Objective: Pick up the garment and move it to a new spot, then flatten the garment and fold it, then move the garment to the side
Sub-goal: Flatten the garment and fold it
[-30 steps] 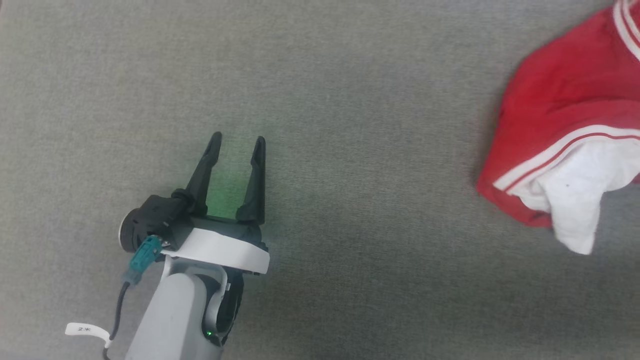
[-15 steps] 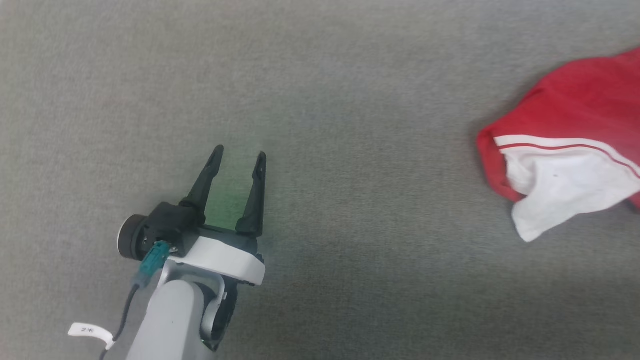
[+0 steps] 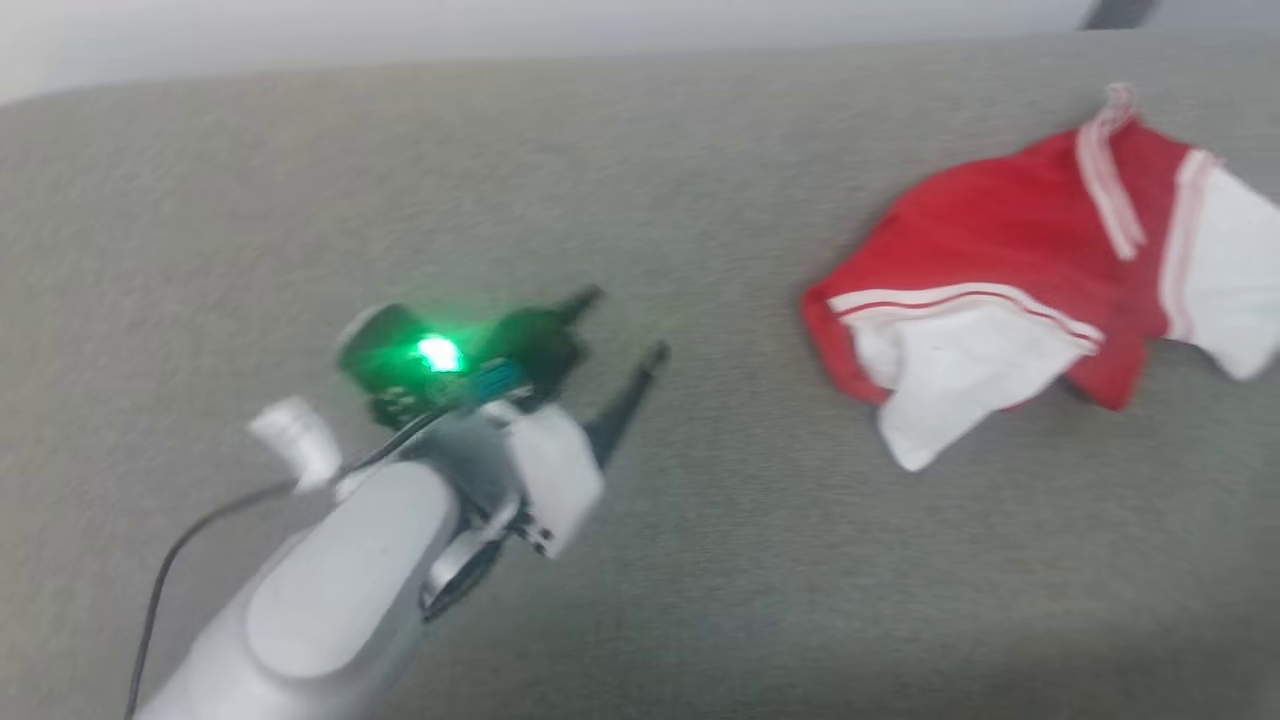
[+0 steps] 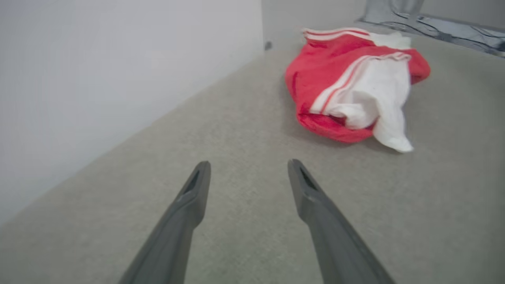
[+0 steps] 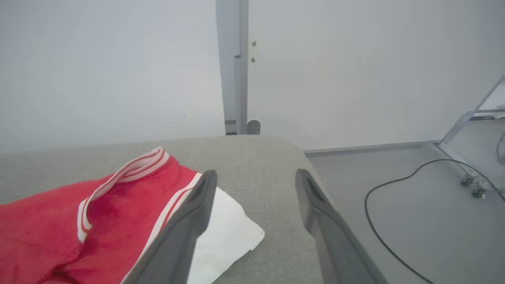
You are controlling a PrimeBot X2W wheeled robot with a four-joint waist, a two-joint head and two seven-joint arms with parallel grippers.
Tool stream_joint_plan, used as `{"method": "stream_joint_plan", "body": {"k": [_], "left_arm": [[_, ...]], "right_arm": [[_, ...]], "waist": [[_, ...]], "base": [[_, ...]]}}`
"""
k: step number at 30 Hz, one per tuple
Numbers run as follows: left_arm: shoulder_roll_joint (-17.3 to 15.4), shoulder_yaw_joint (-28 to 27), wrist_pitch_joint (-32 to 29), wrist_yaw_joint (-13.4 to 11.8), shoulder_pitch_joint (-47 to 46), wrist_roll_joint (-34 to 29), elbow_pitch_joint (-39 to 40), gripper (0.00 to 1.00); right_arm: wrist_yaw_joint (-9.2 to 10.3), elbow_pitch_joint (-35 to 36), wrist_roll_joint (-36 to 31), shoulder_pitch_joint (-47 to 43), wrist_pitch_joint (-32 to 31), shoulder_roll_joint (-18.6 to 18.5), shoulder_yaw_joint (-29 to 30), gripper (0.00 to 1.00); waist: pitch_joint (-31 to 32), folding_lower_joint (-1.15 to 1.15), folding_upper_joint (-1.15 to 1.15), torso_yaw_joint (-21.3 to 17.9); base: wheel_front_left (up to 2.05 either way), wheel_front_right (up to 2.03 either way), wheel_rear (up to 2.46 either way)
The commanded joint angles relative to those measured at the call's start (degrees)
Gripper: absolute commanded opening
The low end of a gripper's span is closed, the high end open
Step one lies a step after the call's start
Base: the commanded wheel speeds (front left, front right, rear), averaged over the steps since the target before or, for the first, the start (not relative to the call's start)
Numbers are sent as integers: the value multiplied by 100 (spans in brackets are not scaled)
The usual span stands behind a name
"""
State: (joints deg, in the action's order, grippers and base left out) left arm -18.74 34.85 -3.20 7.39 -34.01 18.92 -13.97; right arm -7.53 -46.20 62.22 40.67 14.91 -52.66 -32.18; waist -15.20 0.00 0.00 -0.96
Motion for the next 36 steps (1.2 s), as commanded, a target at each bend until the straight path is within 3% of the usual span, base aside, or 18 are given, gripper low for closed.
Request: {"method": "stream_joint_plan", "body": {"k": [1,6,11,21,31,32,33,34,35,36], "left_arm": [[-148,468,-476,3,-287,445,109,100],[-259,1808,-2153,3,-1212,2202,343,100],[84,2645,-2640,4,-1836,3113,217,100],[394,3643,-2257,5,-2768,3252,-1184,100],[432,3880,-2127,3,-2946,3382,-2022,100],[447,3888,-2114,-9,-2944,3388,-2073,80],[447,3888,-2114,-9,-2944,3388,-2073,80],[468,3900,-2127,-9,-2950,3370,-2143,8],[468,3900,-2127,-9,-2950,3370,-2143,8],[492,3907,-2202,-8,-2924,3329,-2149,0]], "right_arm": [[8,120,-135,-108,29,118,226,100],[8,513,-637,-411,32,448,919,100],[8,843,-1012,-649,31,774,1364,100],[8,1217,-1363,-677,29,1244,1721,100],[8,1378,-1428,-600,30,1484,1870,100],[8,1378,-1436,-587,29,1499,1872,100],[8,1378,-1436,-587,29,1499,1872,100],[8,1406,-1463,-558,29,1524,1880,100],[8,1406,-1463,-558,29,1524,1880,100],[8,1430,-1478,-550,29,1535,1880,100]], "waist": [[188,0,0,-354],[95,0,0,-746],[-104,0,0,-1112],[-659,0,0,-1667],[-1084,0,0,-1880],[-1106,0,0,-1886],[-1106,0,0,-1886],[-1137,0,0,-1890],[-1137,0,0,-1890],[-1146,0,0,-1890]], "base": [[0,0,0],[0,0,0],[0,0,0],[0,0,0],[0,0,0],[0,0,0],[0,0,0],[0,0,0],[0,0,0],[0,0,0]]}}
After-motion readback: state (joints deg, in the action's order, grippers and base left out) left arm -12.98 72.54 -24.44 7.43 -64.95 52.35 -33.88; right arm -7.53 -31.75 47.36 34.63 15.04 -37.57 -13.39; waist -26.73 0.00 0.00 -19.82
